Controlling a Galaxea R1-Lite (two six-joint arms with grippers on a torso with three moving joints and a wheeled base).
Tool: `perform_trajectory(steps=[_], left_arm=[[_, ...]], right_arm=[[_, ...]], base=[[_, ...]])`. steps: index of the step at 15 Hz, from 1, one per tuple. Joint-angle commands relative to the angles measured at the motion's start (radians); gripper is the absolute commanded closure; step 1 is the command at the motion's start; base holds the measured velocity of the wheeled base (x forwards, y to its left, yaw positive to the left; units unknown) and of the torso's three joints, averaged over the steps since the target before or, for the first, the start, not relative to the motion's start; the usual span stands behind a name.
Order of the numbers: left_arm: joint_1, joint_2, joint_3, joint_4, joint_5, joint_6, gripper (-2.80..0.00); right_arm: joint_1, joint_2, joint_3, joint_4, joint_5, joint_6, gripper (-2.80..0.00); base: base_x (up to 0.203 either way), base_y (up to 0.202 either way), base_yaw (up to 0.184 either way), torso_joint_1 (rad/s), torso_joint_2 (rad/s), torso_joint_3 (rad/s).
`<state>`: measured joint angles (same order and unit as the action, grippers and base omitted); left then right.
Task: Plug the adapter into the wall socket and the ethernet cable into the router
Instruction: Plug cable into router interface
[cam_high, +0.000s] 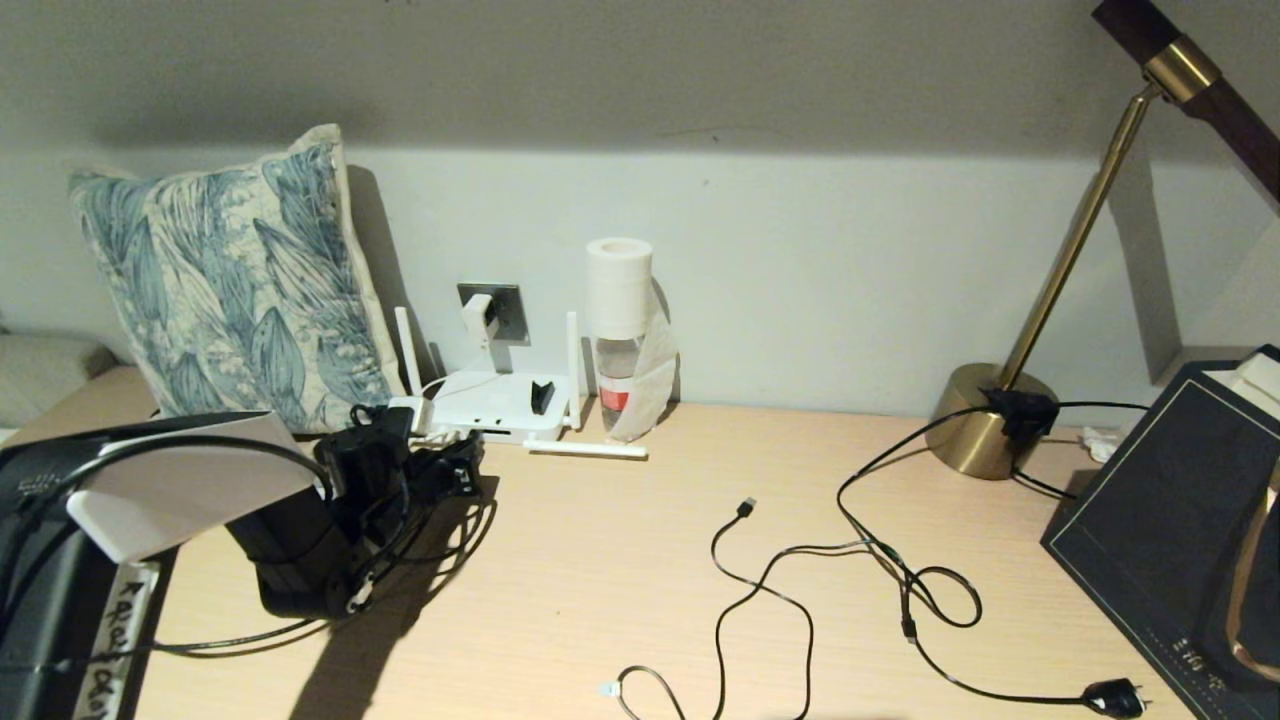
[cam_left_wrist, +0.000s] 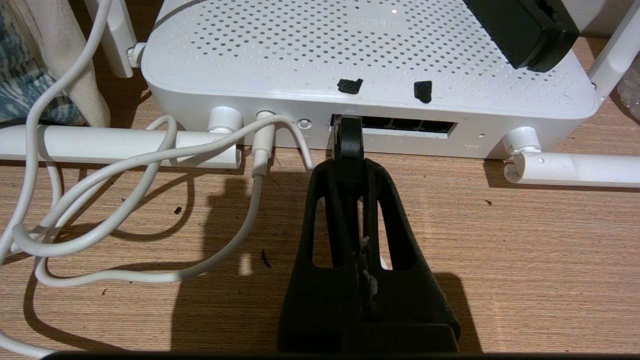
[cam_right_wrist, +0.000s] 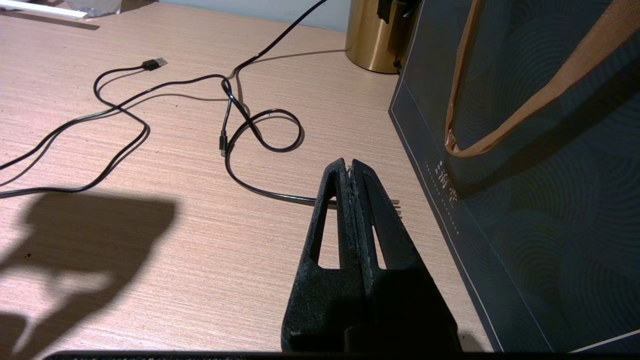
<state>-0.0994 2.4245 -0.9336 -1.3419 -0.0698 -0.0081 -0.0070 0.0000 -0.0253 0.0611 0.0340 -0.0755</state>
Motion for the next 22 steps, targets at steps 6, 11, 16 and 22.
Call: perform_trajectory(steps=[6,11,16,22], left_arm=[[0.000,0.019,-0.026,-0.005,0.000,-0.001,0.00],[0.001,0.027,-0.033,-0.005,0.001,-0.001,0.00],[0.000,0.028,-0.042,-0.005,0.001,-0.001,0.00],[0.001,0.049,-0.080,-0.002,0.002,0.000,0.00]], right_arm=[[-0.001,0.001,-0.001,0.000,0.001,-0.001,0.00],[-0.001,0.002,0.001,0.000,0.001,-0.001,0.00],[0.000,0.001,0.000,0.000,0.001,-0.001,0.00],[0.000,0.001,0.001,0.000,0.000,-0.001,0.00]], base=[[0.000,0.000,0.000,0.000,0.00,0.000],[0.000,0.000,0.000,0.000,0.00,0.000],[0.000,0.000,0.000,0.000,0.00,0.000],[0.000,0.000,0.000,0.000,0.00,0.000]])
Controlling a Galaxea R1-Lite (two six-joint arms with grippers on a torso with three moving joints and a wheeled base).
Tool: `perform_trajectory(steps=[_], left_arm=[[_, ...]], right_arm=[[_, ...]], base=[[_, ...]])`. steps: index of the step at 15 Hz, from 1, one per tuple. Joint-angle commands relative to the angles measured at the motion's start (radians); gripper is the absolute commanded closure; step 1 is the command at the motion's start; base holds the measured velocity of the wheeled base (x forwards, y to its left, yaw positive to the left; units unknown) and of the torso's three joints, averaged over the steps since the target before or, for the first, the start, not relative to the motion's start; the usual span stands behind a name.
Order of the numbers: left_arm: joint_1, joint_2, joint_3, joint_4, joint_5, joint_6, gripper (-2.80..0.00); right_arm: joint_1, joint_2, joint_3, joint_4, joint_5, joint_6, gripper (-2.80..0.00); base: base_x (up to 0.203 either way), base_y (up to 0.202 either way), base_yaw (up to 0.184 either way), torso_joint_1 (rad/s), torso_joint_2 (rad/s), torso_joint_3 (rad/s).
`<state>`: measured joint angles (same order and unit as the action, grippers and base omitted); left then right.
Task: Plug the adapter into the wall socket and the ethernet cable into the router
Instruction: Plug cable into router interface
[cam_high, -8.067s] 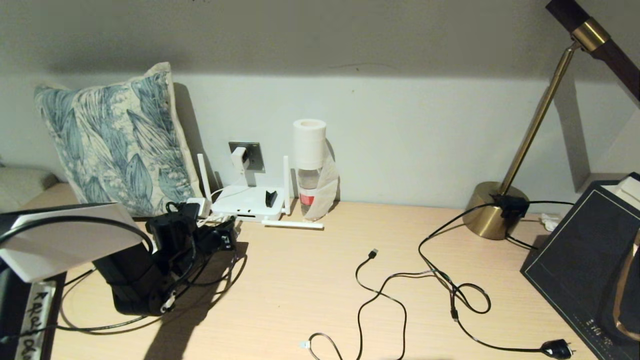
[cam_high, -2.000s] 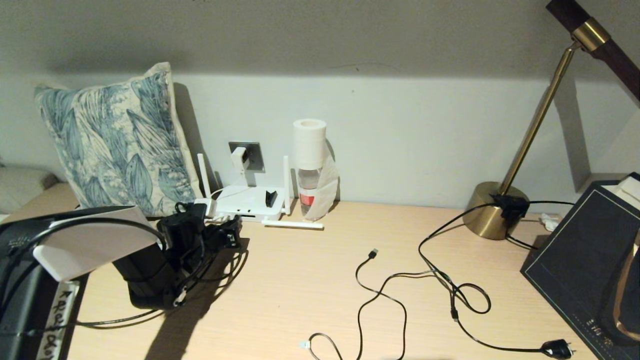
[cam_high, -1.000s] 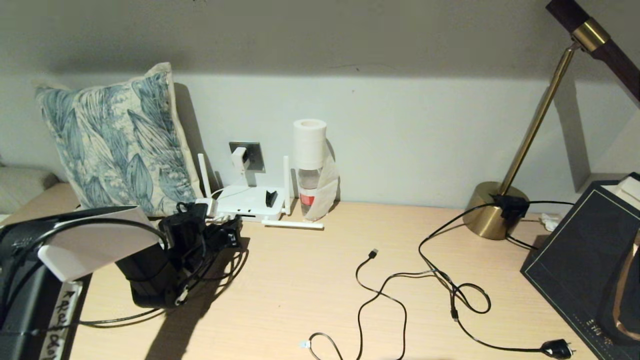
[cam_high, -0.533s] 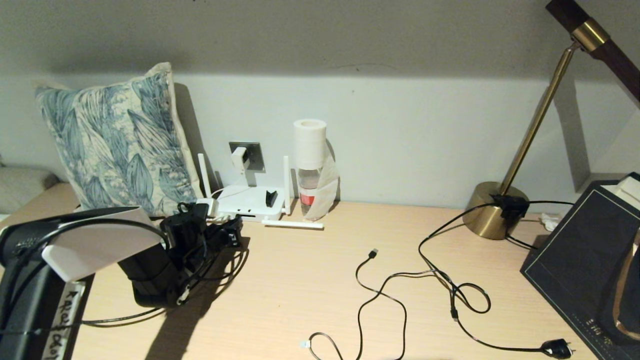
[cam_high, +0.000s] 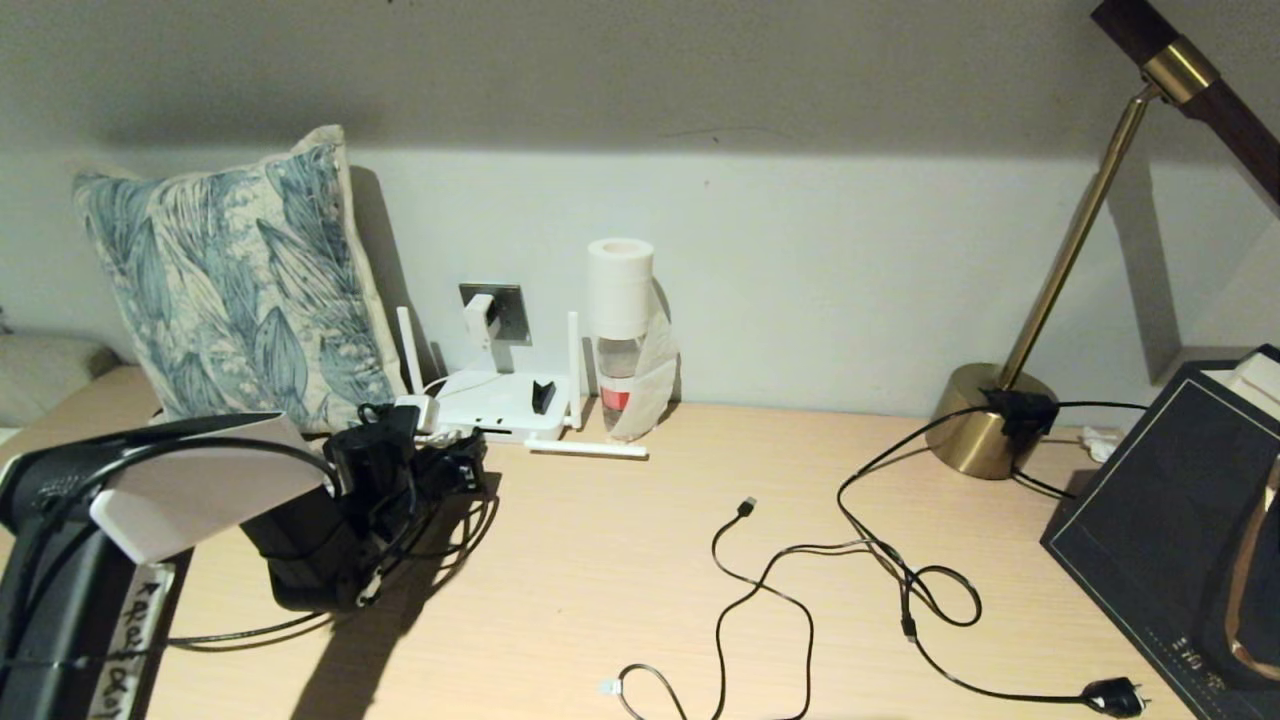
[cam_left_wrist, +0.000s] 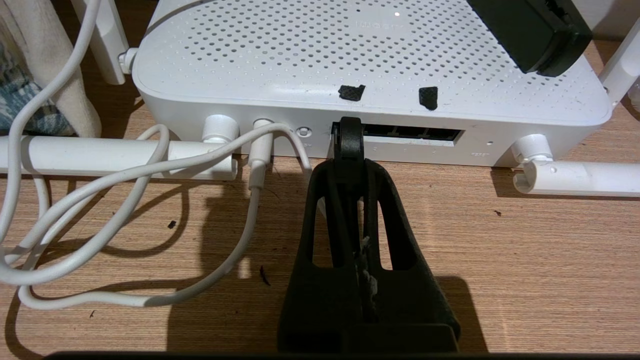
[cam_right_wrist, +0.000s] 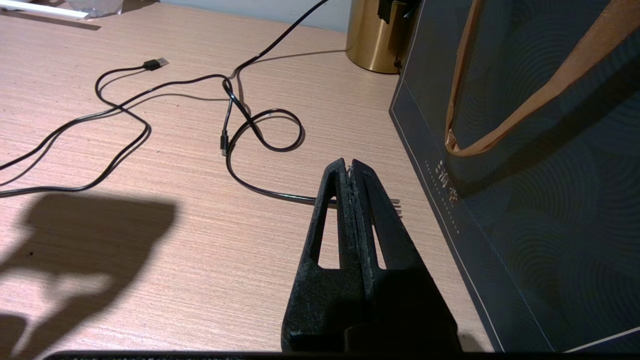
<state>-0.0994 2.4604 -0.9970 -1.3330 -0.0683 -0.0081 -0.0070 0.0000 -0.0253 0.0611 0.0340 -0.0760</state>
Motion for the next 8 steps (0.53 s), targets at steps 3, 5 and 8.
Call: perform_trajectory(steps=[3,5,8], left_arm=[[0.001,0.020,-0.028,-0.009,0.001,0.000,0.00],[0.000,0.020,-0.031,-0.009,0.001,0.000,0.00],[-0.003,0.009,-0.006,-0.011,-0.001,-0.001,0.00]], right_arm=[[0.001,0.002,0.001,0.000,0.000,-0.001,0.00],[-0.001,0.002,0.001,0.000,0.001,-0.001,0.00],[0.001,0.002,-0.001,0.000,0.001,-0.001,0.00]], base=[[0.000,0.000,0.000,0.000,0.00,0.000],[0.000,0.000,0.000,0.000,0.00,0.000],[0.000,0.000,0.000,0.000,0.00,0.000]])
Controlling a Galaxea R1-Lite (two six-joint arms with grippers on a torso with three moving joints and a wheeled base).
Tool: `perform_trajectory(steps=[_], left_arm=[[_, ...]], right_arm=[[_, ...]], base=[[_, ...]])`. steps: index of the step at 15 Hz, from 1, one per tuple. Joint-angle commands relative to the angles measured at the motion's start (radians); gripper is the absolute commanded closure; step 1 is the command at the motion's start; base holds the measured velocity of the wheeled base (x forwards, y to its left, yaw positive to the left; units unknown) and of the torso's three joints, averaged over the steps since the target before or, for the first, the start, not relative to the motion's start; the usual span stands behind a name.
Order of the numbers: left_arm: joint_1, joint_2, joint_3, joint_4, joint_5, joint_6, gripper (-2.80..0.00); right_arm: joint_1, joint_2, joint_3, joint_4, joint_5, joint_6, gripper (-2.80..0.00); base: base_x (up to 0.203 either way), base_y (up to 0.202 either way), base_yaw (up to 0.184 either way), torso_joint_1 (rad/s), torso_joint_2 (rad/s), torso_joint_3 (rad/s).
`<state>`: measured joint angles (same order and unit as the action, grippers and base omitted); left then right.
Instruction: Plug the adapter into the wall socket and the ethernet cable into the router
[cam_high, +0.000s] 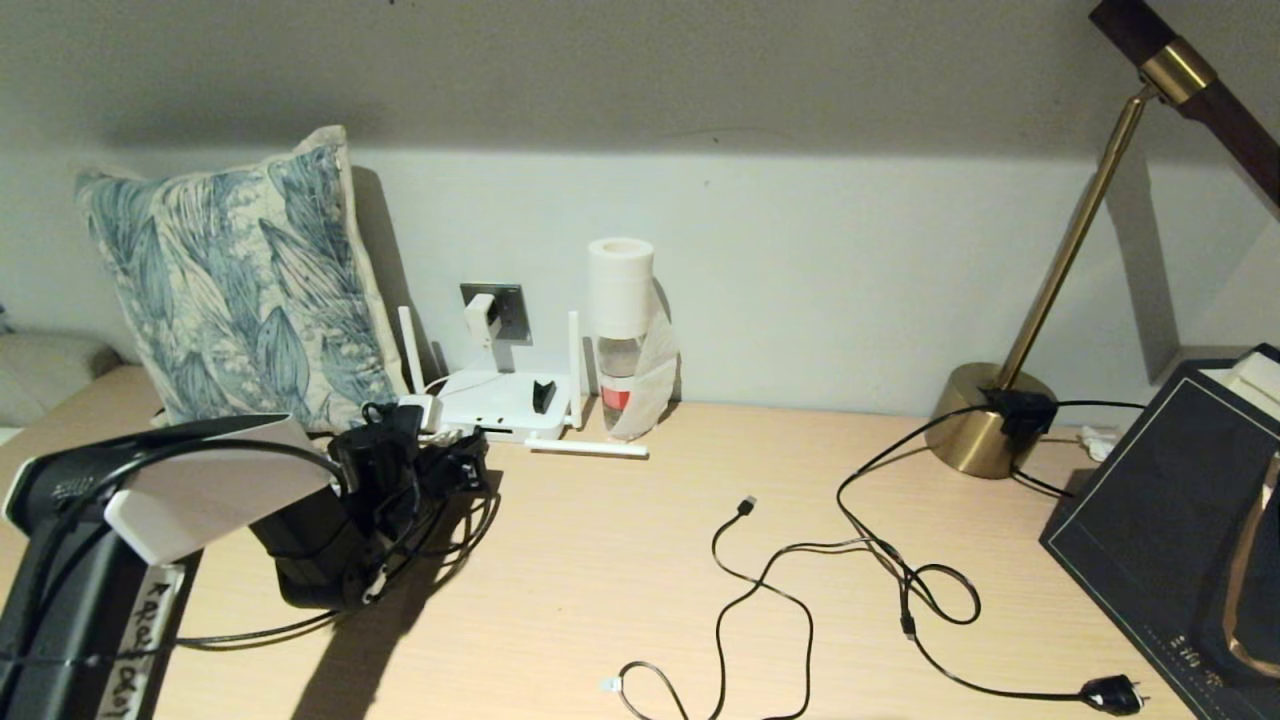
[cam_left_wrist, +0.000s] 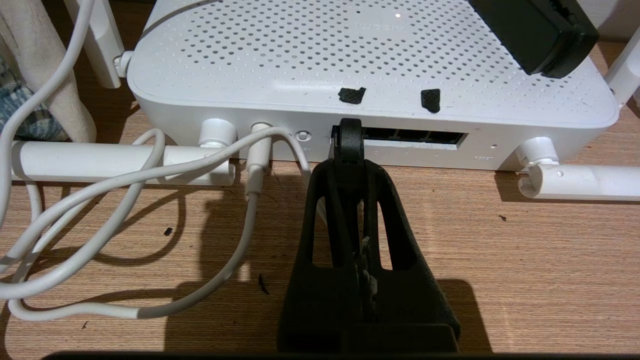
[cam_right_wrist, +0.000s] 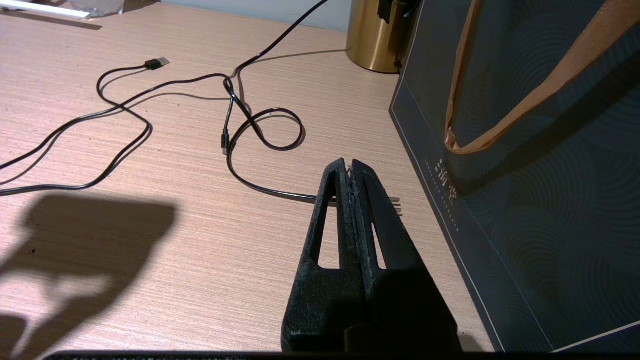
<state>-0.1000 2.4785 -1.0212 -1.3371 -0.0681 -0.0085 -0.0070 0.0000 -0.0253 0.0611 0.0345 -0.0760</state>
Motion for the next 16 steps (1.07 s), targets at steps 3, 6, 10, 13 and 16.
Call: perform_trajectory(steps=[3,6,10,13,16], left_arm=[[-0.024,-0.041,0.070,-0.054,-0.001,-0.035,-2.80],[-0.040,-0.122,0.181,-0.133,0.001,-0.038,-2.80],[-0.046,-0.282,0.379,-0.187,0.002,-0.029,-2.80],[-0.047,-0.474,0.533,-0.192,0.000,-0.020,-2.80],[-0.054,-0.787,0.612,-0.189,-0.001,-0.018,0.00]], right_arm=[[0.000,0.002,-0.001,0.000,0.000,-0.001,0.00],[0.000,0.000,0.001,0.000,0.000,-0.001,0.00],[-0.001,0.001,0.001,0.000,0.000,-0.001,0.00],[0.001,0.001,-0.001,0.000,0.000,-0.001,0.00],[0.000,0.002,0.000,0.000,0.000,-0.001,0.00]], base=[[0.000,0.000,0.000,0.000,0.00,0.000],[0.000,0.000,0.000,0.000,0.00,0.000],[0.000,0.000,0.000,0.000,0.00,0.000],[0.000,0.000,0.000,0.000,0.00,0.000],[0.000,0.000,0.000,0.000,0.00,0.000]])
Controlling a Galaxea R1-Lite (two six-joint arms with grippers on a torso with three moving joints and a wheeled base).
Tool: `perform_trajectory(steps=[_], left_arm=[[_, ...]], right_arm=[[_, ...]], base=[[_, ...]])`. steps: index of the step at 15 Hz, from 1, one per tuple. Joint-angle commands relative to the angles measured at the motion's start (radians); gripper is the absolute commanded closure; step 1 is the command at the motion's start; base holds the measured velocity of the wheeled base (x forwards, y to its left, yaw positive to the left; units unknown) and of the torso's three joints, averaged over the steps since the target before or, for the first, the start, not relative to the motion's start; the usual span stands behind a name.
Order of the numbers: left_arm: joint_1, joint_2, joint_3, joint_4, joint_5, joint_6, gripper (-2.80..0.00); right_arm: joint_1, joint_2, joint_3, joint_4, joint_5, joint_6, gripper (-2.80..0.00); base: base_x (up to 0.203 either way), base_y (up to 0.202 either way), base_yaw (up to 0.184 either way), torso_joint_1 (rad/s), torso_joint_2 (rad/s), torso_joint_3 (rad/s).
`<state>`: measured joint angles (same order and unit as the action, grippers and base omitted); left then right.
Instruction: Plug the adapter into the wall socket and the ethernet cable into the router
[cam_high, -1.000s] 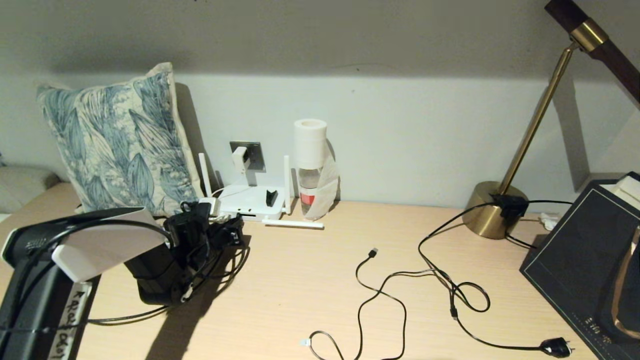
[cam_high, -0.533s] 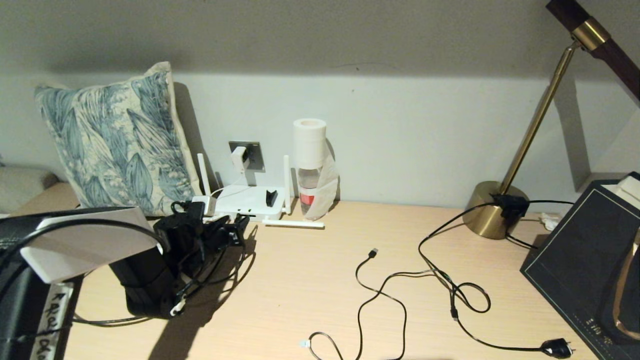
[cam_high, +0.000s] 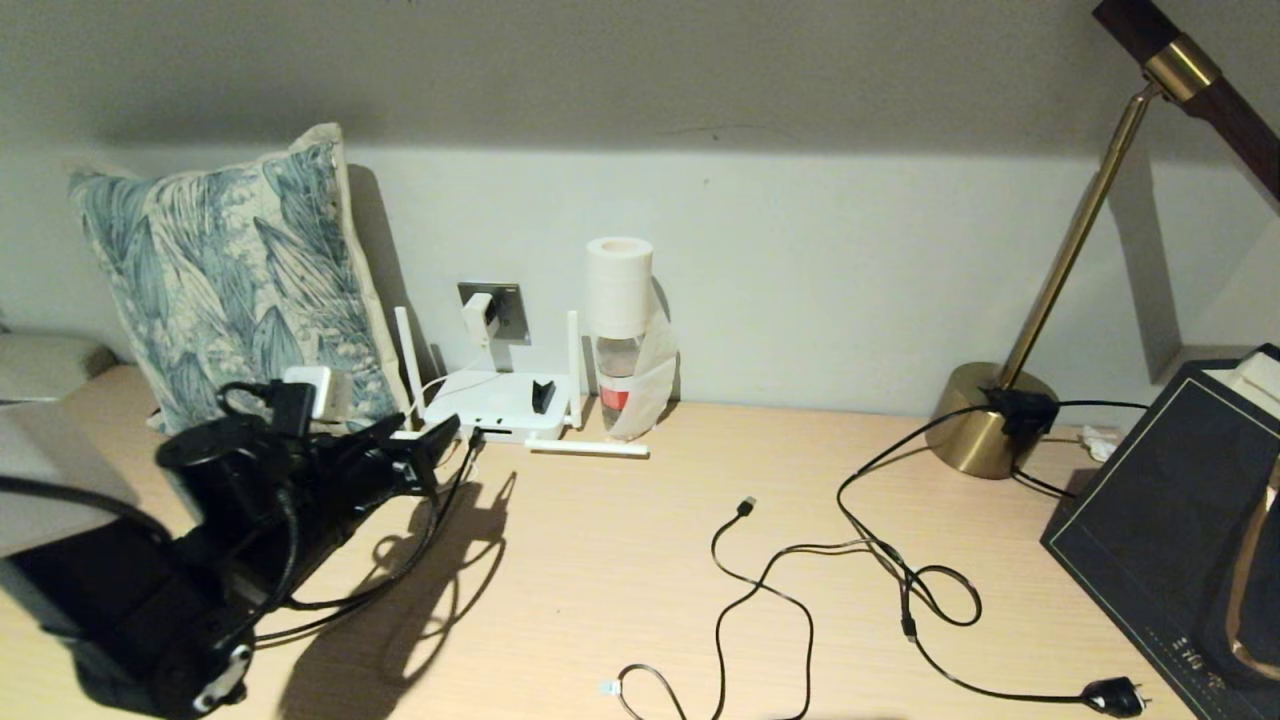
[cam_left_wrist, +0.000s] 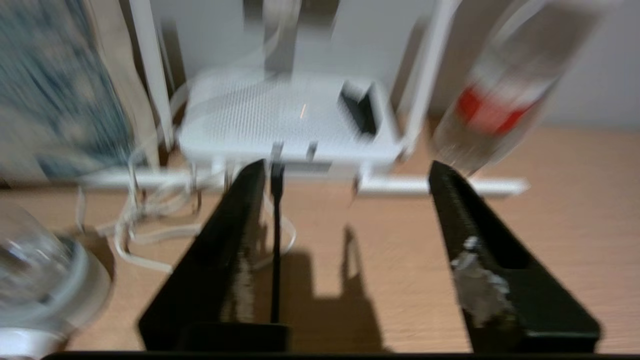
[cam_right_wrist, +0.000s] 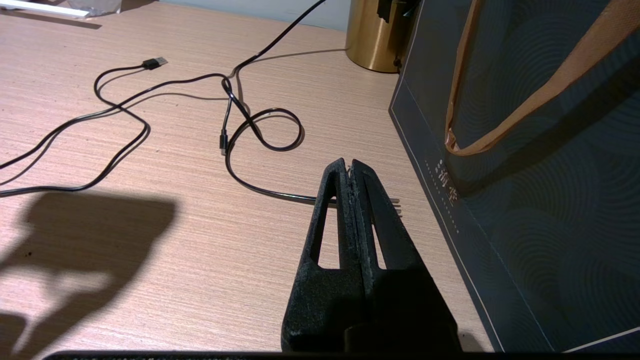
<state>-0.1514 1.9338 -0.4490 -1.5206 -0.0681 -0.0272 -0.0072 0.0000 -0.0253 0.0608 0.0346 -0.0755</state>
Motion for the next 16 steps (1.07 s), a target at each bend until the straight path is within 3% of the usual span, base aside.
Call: perform_trajectory(steps=[1,3,7,9,11,13,16], left_arm=[[-0.004,-0.370,0.051,0.023,-0.001,0.001,0.00],[-0.007,-0.662,0.073,0.210,-0.001,0.002,0.00],[-0.011,-1.211,0.166,0.914,-0.013,0.002,0.00],[-0.012,-1.480,0.257,1.202,-0.021,0.010,0.00],[-0.013,-1.630,0.338,1.346,0.008,0.016,0.00],[0.005,-1.660,0.430,1.484,0.053,0.047,0.00],[0.129,-1.644,0.438,1.542,0.045,0.137,0.00]], right_arm=[[0.001,0.000,-0.001,0.001,0.000,-0.001,0.00],[0.001,0.002,-0.001,0.001,0.001,-0.001,0.00],[0.000,0.001,0.000,0.001,0.000,-0.001,0.00],[0.000,0.000,0.000,0.001,0.000,-0.001,0.00],[0.001,0.001,-0.001,0.000,-0.001,0.003,0.00],[0.000,0.000,0.001,0.000,-0.001,0.008,0.00],[0.000,0.002,0.001,0.000,-0.002,0.014,0.00]], base=[[0.000,0.000,0.000,0.000,0.00,0.000],[0.000,0.000,0.000,0.000,0.00,0.000],[0.000,0.000,0.000,0.000,0.00,0.000],[0.000,0.000,0.000,0.000,0.00,0.000],[0.000,0.000,0.000,0.000,0.00,0.000],[0.000,0.000,0.000,0.000,0.00,0.000],[0.000,0.000,0.000,0.000,0.00,0.000]])
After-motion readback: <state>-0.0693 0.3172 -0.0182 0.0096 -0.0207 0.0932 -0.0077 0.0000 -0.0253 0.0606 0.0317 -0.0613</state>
